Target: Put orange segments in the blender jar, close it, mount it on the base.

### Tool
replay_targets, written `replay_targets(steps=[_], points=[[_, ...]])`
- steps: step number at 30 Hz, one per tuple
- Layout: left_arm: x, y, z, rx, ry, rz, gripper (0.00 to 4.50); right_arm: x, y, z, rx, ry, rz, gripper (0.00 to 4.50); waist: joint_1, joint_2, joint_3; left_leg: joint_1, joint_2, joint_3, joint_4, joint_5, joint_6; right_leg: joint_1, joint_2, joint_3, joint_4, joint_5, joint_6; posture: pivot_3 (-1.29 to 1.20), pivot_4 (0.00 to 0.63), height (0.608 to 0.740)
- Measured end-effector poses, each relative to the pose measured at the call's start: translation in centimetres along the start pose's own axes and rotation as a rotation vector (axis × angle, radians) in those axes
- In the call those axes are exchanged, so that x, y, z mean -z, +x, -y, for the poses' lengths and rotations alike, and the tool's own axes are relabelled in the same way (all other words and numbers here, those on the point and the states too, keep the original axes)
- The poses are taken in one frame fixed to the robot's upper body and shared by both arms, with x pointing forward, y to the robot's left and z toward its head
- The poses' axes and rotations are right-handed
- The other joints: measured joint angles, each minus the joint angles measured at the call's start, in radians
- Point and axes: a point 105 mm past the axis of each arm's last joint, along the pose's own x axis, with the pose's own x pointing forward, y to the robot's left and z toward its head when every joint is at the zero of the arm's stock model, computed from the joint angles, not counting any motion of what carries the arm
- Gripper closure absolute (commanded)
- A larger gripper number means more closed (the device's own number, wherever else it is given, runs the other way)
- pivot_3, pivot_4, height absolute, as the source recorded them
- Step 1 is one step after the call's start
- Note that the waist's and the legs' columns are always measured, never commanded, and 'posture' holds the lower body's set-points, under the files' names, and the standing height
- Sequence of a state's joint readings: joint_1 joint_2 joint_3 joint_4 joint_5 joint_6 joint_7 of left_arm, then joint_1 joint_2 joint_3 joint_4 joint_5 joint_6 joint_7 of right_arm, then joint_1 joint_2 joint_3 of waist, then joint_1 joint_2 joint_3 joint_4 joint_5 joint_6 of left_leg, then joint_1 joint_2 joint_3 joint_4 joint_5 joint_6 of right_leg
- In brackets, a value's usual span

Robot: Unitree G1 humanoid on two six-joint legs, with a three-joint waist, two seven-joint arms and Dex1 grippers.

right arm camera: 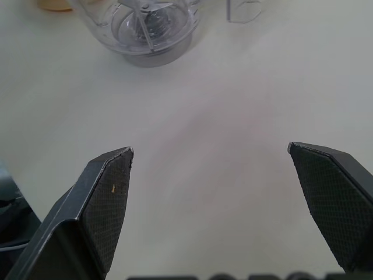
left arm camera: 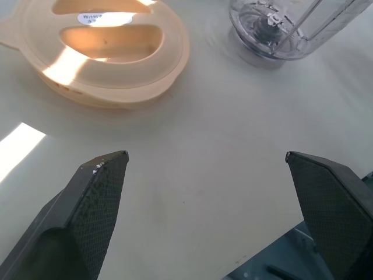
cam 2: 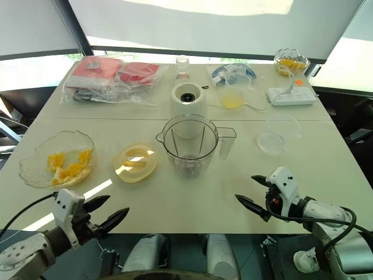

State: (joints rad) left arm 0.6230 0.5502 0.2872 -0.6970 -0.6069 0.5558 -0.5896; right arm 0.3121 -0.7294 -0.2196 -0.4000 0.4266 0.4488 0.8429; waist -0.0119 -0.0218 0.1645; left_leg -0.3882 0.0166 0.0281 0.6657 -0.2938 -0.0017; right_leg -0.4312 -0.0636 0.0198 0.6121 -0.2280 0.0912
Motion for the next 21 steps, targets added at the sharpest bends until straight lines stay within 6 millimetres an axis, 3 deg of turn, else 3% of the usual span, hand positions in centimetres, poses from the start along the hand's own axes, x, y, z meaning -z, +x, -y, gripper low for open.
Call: replay_targets(steps=[21], points=[[-1.5, 1.4, -0.5, 0.012, 0.055, 0.041, 0.0, -1.3, 0.4, 0.6, 0.04, -0.033, 0.033, 0.03, 0.0, 0.0, 0.0, 0.0, 0.0, 0.0, 0.0, 0.0, 0.0, 0.0, 0.0, 0.0, 0.0, 0.002, -0.002, 0.0, 0.15, 0.74]])
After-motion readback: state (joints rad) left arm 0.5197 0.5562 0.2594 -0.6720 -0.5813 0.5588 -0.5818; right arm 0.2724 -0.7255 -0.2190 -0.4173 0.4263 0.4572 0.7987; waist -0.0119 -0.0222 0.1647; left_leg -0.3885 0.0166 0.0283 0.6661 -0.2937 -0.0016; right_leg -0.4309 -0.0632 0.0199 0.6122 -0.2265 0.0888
